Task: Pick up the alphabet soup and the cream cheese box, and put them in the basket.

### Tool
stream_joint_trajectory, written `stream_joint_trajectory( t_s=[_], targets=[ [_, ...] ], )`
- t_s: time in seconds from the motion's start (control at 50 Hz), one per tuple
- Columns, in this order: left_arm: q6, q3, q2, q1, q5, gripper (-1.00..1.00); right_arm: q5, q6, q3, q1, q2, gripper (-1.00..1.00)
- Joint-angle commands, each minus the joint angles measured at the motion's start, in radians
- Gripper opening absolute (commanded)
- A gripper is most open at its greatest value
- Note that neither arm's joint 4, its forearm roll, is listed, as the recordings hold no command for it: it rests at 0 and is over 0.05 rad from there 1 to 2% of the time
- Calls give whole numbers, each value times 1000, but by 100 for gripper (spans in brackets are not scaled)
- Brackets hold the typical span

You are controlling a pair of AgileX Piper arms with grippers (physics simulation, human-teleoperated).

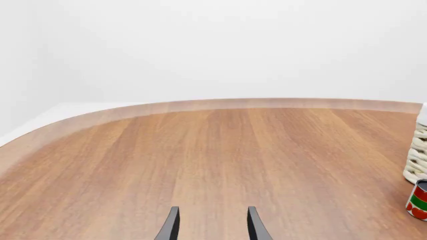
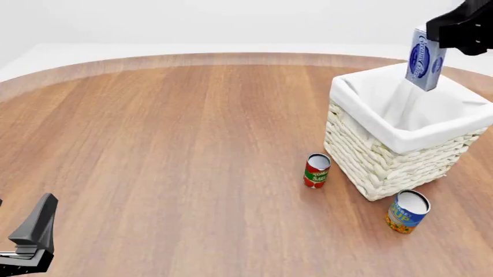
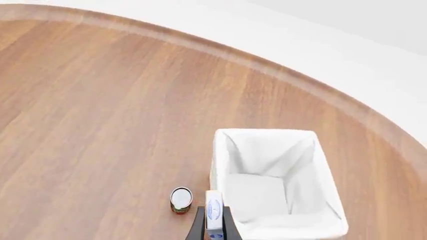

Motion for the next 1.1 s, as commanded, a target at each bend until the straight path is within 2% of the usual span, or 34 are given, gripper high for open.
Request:
stream_joint_trajectory(
  t_s=[0.02,0.54,0.58,0.64,1.1],
  targets=[
    [0,0,0,0,0,100,-38,9,35,-40,11,-100],
    [0,0,0,0,0,100,-134,13,99,-105,97,-100],
    [0,0,0,0,0,100,-101,14,62,-107,103,-100],
    [0,0,0,0,0,100,-137,15,96,-115,105,-100],
    [0,0,0,0,0,100,-218,4,120,-166,188,-100]
  ],
)
